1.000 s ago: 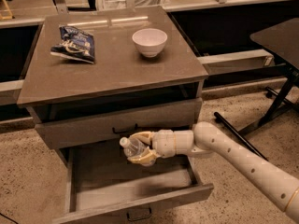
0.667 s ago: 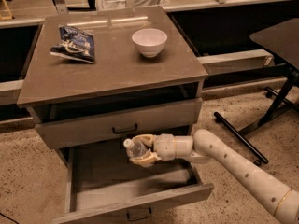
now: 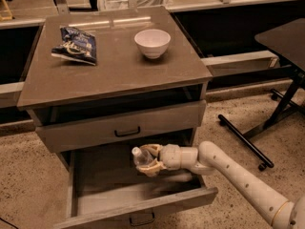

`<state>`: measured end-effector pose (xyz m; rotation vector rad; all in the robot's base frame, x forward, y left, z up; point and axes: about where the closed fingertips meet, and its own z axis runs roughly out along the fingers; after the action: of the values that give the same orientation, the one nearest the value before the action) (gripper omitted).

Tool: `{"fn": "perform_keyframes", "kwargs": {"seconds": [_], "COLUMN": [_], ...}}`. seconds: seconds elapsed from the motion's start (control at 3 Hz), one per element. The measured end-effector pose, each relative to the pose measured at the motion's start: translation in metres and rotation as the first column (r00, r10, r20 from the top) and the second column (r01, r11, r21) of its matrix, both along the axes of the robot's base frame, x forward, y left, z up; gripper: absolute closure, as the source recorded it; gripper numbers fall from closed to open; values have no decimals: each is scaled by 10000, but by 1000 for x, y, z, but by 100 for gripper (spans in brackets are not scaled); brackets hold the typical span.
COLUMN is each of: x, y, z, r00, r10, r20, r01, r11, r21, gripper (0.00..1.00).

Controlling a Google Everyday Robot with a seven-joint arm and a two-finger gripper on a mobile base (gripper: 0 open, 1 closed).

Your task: Place blue plastic bottle into middle drawer

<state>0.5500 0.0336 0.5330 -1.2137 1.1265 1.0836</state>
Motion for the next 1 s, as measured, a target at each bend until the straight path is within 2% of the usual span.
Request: {"fn": "perform_keyframes", "kwargs": {"seconds": [0.33, 0.67, 1.0], "x": [-1, -2, -3], "y": [-7, -11, -15], "z": [-14, -22, -28], "r00": [9995, 9986, 9976], "r10": [-155, -240, -326], "r20": [-269, -473, -615], "r01": [154, 235, 318], "r11": [9999, 9997, 9994], "r21": [-49, -113, -141], "gripper": [37, 25, 33]}}
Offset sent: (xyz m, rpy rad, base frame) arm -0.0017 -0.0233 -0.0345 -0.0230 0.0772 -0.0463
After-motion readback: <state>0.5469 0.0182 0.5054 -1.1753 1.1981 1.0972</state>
